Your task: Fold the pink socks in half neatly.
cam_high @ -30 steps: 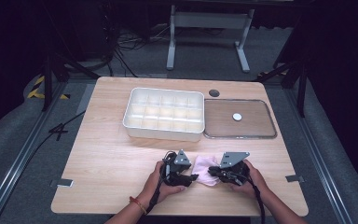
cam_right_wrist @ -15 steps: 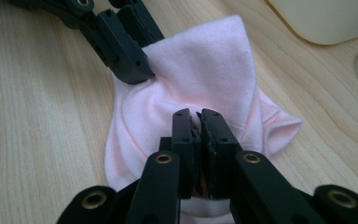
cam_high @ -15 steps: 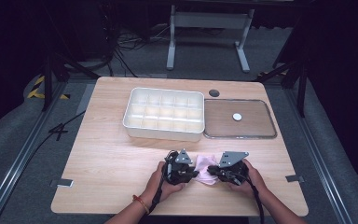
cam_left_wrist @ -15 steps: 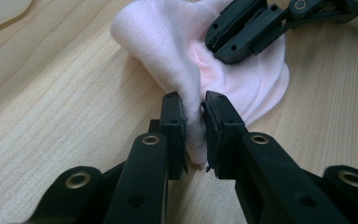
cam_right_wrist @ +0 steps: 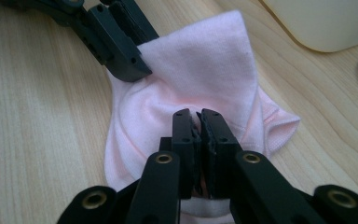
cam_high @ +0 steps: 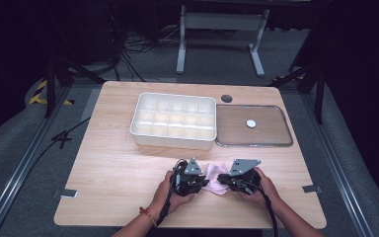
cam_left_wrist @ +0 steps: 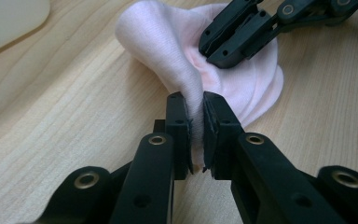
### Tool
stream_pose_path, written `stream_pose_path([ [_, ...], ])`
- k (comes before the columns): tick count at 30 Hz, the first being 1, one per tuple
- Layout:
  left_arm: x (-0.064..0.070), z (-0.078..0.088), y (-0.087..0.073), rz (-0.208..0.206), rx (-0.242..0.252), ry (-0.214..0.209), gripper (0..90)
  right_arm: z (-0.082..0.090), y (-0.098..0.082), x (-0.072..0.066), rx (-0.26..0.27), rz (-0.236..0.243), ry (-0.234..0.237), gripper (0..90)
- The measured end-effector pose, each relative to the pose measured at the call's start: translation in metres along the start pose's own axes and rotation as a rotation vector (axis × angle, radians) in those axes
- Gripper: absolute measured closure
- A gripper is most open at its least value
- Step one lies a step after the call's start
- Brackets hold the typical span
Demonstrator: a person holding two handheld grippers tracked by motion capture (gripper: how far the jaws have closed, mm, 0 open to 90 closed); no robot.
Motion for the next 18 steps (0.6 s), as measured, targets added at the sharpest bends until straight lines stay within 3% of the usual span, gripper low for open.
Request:
stream_pose_path([
  [5, -0.002, 0.005, 0.001, -0.022, -0.008, 0.010, 83.1, -0.004, 0.005, -0.002, 0.011, 0.009, -0.023, 83.4],
  [10, -0.003, 0.009, 0.002, -0.034, -0.006, 0.021, 83.7, -0.002, 0.008, 0.002, 0.020, -0.011, -0.042, 71.0],
  [12, -0.004, 0.010, 0.003, -0.037, -0.004, 0.023, 83.7, 0.000, 0.008, 0.003, 0.023, -0.017, -0.046, 70.5],
  [13, -0.004, 0.011, 0.002, -0.035, -0.005, 0.023, 83.7, 0.006, 0.008, 0.004, 0.023, -0.004, -0.073, 69.9],
  [18, -0.006, 0.014, 0.003, -0.038, 0.001, 0.024, 83.7, 0.014, 0.006, 0.009, 0.031, -0.014, -0.078, 71.6],
])
Point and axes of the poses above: each handheld gripper's, and its own axes: z roughly backward along the jaws, y roughly out of its top, x roughly to its right, the point moved 8 cm from there along -z, roughly forward along the jaws, and after that the axes turned 1 degree about -y, right-handed, at the moved point
